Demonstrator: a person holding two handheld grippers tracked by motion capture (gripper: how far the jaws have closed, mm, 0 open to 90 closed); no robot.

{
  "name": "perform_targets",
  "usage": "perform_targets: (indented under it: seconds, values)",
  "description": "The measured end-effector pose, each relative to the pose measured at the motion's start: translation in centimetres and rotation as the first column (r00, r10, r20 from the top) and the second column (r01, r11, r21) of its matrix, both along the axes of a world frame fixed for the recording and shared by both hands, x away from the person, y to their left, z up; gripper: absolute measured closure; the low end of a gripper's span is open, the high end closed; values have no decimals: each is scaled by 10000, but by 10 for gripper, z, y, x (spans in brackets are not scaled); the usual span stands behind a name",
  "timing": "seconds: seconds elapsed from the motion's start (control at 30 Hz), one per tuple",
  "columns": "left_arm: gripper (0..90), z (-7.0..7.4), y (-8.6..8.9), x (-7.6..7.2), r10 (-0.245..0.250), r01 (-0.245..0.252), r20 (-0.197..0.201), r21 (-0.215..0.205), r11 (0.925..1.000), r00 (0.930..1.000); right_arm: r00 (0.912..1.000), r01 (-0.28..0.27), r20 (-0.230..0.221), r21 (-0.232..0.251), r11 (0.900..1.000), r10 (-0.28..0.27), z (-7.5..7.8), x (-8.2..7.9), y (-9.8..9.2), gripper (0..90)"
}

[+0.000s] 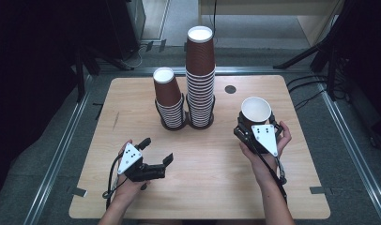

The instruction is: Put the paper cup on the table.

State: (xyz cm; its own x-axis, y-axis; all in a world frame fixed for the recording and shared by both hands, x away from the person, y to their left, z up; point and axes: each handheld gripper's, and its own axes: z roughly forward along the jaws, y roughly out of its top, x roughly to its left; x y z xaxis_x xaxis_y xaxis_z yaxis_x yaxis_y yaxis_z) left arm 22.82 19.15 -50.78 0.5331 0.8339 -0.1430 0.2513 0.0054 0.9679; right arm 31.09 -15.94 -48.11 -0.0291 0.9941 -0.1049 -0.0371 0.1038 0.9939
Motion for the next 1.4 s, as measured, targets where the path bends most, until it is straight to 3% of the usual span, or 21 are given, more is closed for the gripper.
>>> perform_targets:
  seconds: [0.4, 0.67, 0.9, 1.17, 1.27, 1.4]
  values:
    - [0, -10, 32, -1, 1049, -1044, -260, 205, 9943, 9941, 9993, 164, -344, 64, 9998, -162, -15, 17, -13, 123]
    - [0, -13, 60, -5, 1967, -1962, -376, 171, 9804, 9797, 9978, 251, -618, 177, 9995, -239, -24, 26, -23, 122]
    - [0, -18, 74, -12, 2355, -2347, -457, 213, 9718, 9708, 9940, 469, -1002, 336, 9983, -433, -34, 39, -31, 121]
    - [0, -22, 86, -21, 2874, -2860, -383, 383, 9575, 9571, 9912, 203, -1321, 880, 9959, -85, -43, 50, -41, 122]
    - [0, -24, 91, -24, 3088, -3072, -402, 428, 9507, 9503, 9909, 149, -1347, 843, 9963, -34, -45, 51, -43, 122]
    - [0, -27, 97, -28, 3169, -3147, -469, 483, 9480, 9473, 9882, -9, -1528, 636, 9980, 106, -49, 52, -43, 122]
